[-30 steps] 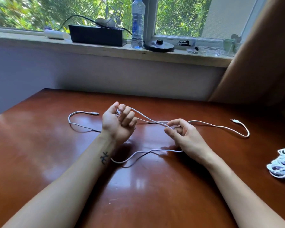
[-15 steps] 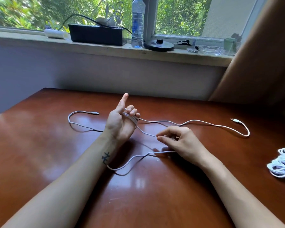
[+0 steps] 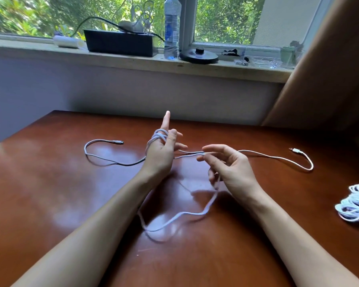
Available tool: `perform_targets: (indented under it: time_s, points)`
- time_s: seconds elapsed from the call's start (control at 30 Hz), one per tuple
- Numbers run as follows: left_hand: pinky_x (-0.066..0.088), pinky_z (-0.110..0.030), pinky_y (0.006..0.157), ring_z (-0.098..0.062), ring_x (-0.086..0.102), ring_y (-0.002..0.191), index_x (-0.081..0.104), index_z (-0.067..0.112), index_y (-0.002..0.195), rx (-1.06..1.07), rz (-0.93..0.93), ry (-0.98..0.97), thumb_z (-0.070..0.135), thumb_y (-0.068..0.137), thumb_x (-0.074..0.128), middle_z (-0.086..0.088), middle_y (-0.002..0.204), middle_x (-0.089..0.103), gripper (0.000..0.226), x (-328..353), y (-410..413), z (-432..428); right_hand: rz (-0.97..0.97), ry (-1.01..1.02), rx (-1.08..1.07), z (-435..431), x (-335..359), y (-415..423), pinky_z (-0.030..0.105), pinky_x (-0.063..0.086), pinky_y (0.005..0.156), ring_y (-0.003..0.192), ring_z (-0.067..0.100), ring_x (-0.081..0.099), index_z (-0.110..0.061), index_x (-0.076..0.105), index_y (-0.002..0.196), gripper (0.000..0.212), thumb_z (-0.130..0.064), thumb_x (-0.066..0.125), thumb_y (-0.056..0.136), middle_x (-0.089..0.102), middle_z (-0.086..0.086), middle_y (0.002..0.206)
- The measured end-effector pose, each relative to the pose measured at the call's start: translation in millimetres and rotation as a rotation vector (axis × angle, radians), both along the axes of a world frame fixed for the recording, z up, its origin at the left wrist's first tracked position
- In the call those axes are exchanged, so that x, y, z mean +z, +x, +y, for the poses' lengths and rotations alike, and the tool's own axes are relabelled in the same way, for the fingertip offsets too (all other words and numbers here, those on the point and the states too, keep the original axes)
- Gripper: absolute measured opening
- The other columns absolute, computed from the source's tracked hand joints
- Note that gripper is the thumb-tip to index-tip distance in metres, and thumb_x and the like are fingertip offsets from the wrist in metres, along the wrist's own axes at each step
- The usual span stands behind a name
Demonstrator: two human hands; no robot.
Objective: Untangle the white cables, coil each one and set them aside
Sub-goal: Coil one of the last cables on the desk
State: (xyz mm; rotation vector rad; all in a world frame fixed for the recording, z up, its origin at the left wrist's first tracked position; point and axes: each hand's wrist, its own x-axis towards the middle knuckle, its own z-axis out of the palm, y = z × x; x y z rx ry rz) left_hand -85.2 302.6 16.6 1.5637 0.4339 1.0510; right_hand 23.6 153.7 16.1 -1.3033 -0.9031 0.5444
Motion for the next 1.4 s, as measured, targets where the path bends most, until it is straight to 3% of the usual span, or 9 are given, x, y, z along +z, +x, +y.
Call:
perform_targets:
  time_s: [0.33,0.47,0.67,0.87,0.93,1.0,1.07,1.23,1.4]
  points:
    - [0.047,-0.018,0.061,-0.008,0.058,0.056,0.026,0.040,0.156,0.015,0.287,0.395,0.027,0.108,0.044,0.006,0.086,0.068,0.053,-11,-1,3,-0.033,0.055,-0.060,-2,0,5,0.014,0.033,0.048,0.052,0.001,0.043,-0.014,0.070,0.100,0.013,-0.004,0.070,0.092,0.077,0.012,0.093]
    - [0.049,-0.033,0.078,0.005,0.054,0.065,0.017,0.043,0.157,-0.013,0.358,0.472,0.041,0.106,0.037,0.010,0.081,0.072,0.055,-13,-2,8,-0.021,0.067,-0.012,-3,2,6,0.016,0.033,0.048,0.051,0.006,0.040,-0.014,0.069,0.097,0.015,0.000,0.066,0.093,0.077,0.014,0.096]
    - [0.039,-0.030,0.073,-0.015,0.051,0.068,0.044,-0.008,0.136,-0.168,0.427,0.357,0.046,0.093,0.051,-0.003,0.095,0.067,0.070,-13,-5,5,-0.124,0.102,-0.090,-2,0,7,0.016,0.043,0.058,0.058,0.007,0.051,-0.014,0.067,0.097,0.023,0.008,0.061,0.094,0.076,0.002,0.087]
    - [0.039,-0.030,0.066,-0.010,0.044,0.058,0.055,0.031,0.139,-0.017,0.496,0.542,0.033,0.093,0.065,0.013,0.051,0.045,0.047,-14,-5,-4,-0.592,0.102,-0.375,-1,-6,10,0.029,0.052,0.064,0.067,0.014,0.061,-0.025,0.069,0.105,0.014,-0.015,0.069,0.095,0.071,-0.012,0.088]
    - [0.047,-0.029,0.075,-0.008,0.058,0.069,0.072,0.030,0.108,0.115,0.489,0.596,0.040,0.094,0.063,0.018,0.062,0.061,0.020,-15,-5,-3,-0.699,0.116,-0.423,-3,-5,12,0.027,0.050,0.061,0.064,0.013,0.060,-0.024,0.069,0.107,0.015,-0.028,0.072,0.093,0.070,-0.013,0.087]
    - [0.052,-0.034,0.084,-0.009,0.068,0.085,0.061,0.018,0.073,0.168,0.435,0.566,0.049,0.093,0.060,0.017,0.089,0.075,0.037,-16,-6,-1,-0.748,0.062,-0.469,-4,-5,15,0.026,0.049,0.062,0.063,0.010,0.060,-0.025,0.068,0.107,0.025,-0.042,0.072,0.089,0.067,-0.013,0.081]
    - [0.046,-0.033,0.071,-0.014,0.063,0.076,0.053,0.022,0.061,0.188,0.502,0.569,0.051,0.096,0.055,0.005,0.078,0.070,0.046,-15,-6,-2,-0.777,-0.002,-0.494,-4,-6,18,0.027,0.050,0.064,0.065,0.007,0.060,-0.027,0.068,0.106,0.028,-0.046,0.073,0.086,0.064,-0.014,0.079]
    - [0.046,-0.037,0.079,-0.008,0.059,0.078,0.080,0.029,0.082,0.034,0.545,0.443,0.063,0.093,0.035,0.018,0.065,0.063,0.058,-13,-8,-6,-0.904,0.052,-0.377,0,-8,25,0.016,0.044,0.075,0.083,0.008,0.057,-0.016,0.069,0.105,0.013,-0.024,0.070,0.094,0.060,-0.003,0.095]
    - [0.028,-0.033,0.059,-0.009,0.031,0.044,0.080,0.022,0.068,-0.171,0.411,0.244,0.058,0.095,0.037,0.006,0.045,0.029,0.062,-12,-8,-6,-0.997,-0.058,-0.384,2,-19,34,0.026,0.042,0.085,0.094,0.024,0.058,-0.015,0.069,0.111,0.017,-0.018,0.057,0.101,0.064,0.000,0.102]
